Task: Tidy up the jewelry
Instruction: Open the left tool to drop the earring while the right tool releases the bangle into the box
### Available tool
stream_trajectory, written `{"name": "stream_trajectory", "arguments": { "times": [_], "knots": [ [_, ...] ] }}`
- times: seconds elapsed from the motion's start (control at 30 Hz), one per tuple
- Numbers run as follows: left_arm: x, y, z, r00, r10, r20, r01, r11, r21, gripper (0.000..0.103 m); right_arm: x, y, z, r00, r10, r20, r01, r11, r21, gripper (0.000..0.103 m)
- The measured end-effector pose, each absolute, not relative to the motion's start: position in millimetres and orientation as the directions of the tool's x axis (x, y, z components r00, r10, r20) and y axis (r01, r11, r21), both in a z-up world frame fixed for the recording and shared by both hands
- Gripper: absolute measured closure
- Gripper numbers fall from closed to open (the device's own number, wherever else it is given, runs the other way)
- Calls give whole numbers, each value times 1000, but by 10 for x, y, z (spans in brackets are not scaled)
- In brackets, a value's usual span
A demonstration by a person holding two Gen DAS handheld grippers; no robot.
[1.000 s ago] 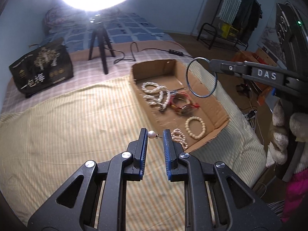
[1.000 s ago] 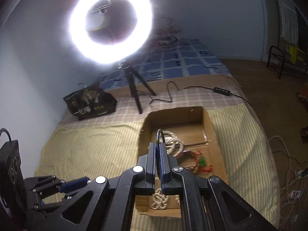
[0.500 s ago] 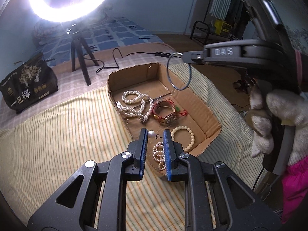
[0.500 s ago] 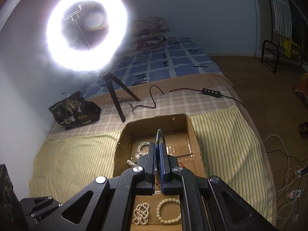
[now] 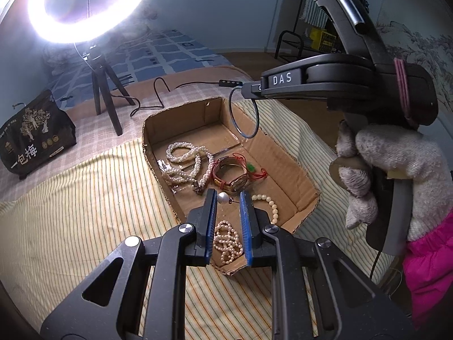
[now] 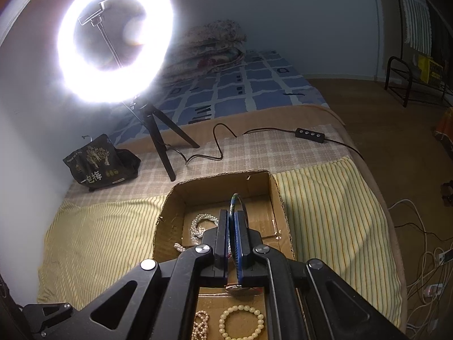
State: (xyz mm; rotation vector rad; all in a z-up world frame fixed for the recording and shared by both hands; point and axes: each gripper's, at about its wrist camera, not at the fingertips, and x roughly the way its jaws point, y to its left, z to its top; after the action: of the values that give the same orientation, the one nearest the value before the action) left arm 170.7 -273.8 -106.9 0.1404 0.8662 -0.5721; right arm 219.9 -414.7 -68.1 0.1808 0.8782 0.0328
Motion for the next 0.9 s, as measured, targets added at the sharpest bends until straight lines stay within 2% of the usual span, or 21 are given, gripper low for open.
{"name": "stream_trajectory", "arguments": {
  "times": [0.13,0.2,0.27,0.3,0.33,0.4,0.53,0.6,0.63,0.9],
  "knots": [
    [1703,-2744,-1060,518,-415,-748,529,843,-101,88,2208,-4158,-679,646,101,-757,49,984,173,97],
    [1696,-2751,-1057,524,-410,-746,530,843,-91,88,2206,-4161,-672,651,95,-753,51,984,168,75],
    [1692,-2752,-1056,528,-406,-746,531,843,-83,87,2198,-4159,-664,657,81,-750,57,986,157,65],
    [1690,-2749,-1057,528,-407,-746,533,842,-82,78,2198,-4154,-663,657,77,-750,58,987,152,58],
    [1685,-2748,-1058,530,-407,-744,533,842,-81,63,2201,-4154,-660,657,75,-750,57,987,149,51],
    [1656,-2746,-1044,545,-406,-734,531,844,-73,50,2195,-4148,-647,664,59,-746,65,989,136,24],
    [1632,-2739,-1020,562,-401,-723,534,844,-53,45,2173,-4151,-587,687,23,-726,85,990,113,14],
    [1635,-2729,-1020,566,-400,-721,532,845,-51,37,2169,-4159,-567,692,13,-722,98,989,111,1],
    [1629,-2720,-1015,572,-398,-717,530,847,-48,34,2162,-4167,-562,696,7,-718,104,989,110,0],
    [1612,-2679,-960,588,-393,-707,520,853,-41,33,2130,-4105,-536,699,-23,-715,105,992,71,0]
  ]
}}
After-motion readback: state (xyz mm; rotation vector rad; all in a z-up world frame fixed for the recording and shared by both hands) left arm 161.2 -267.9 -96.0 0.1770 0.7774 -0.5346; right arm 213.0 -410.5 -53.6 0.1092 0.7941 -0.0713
